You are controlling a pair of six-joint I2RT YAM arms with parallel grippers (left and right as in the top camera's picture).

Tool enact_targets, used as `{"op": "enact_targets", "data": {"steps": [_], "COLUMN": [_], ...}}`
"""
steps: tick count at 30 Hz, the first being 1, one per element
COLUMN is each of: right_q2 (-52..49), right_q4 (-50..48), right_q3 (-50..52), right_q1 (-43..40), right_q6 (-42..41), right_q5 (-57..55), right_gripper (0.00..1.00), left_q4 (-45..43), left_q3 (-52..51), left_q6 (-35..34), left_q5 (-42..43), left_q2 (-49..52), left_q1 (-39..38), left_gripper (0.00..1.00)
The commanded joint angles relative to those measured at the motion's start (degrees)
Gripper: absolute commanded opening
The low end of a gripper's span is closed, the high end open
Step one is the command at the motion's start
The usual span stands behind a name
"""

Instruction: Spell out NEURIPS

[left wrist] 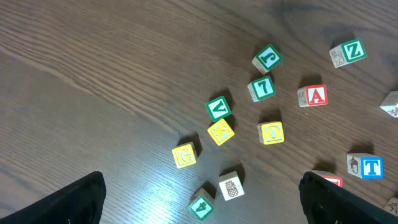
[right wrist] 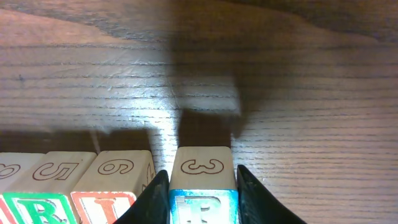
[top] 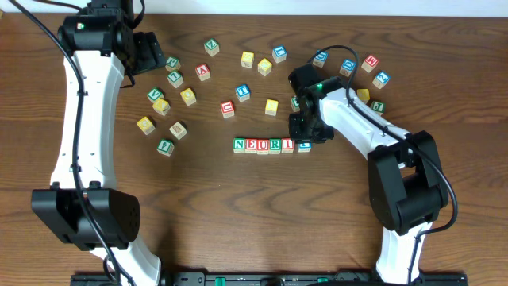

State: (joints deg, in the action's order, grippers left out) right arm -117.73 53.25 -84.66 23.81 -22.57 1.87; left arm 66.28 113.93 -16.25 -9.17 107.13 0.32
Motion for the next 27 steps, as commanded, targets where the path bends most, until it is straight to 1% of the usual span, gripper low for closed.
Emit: {"op": "enact_targets", "data": {"steps": [1, 3, 7, 11, 13, 16, 19, 27], "right_q2": [0.1, 0.2, 0.2, 0.2, 0.2, -0.5, -2.6, -9.1], "right_q4": [0.5, 1.5, 4.2, 3.1, 0.8, -2.1, -5.0, -10.9], "right_q3": [-1.3, -4.0, -12.0, -17.5, -17.9, -17.4, -17.3, -17.3], "right_q1": [0.2, 0.0, 0.0, 0.0, 0.2, 0.7, 2.0, 4.0], "right_q6": [-0.4, 0.3, 0.4, 0.3, 0.0, -2.9, -3.2, -7.0], "right_q5": [-0.3, -0.9, -4.7, -5.2, -3.8, -2.8, -2.8, -3.1], "right_gripper": [0.28, 0.29, 0.37, 0.41, 0.42, 0.43, 0.43, 0.48], "left_q4": [0.3, 0.3, 0.3, 0.3, 0.3, 0.3, 0.3, 0.3], "left_q3": [0.7, 0.7, 0.7, 0.7, 0.7, 0.7, 0.7, 0.7], "left_q6": [0.3, 0.3, 0.3, 0.3, 0.3, 0.3, 0.3, 0.3], "left_q5": [-0.3, -0.3, -0.3, -0.3, -0.3, -0.4, -0.4, -0.3], "left_q2": [-0.7, -0.7, -0.7, -0.7, -0.7, -0.7, -0.7, -0.7], "left_q1": [0.2, 0.2, 0.2, 0.2, 0.2, 0.2, 0.2, 0.2], "left_gripper": [0.98, 0.98, 0.98, 0.98, 0.98, 0.98, 0.98, 0.98]}}
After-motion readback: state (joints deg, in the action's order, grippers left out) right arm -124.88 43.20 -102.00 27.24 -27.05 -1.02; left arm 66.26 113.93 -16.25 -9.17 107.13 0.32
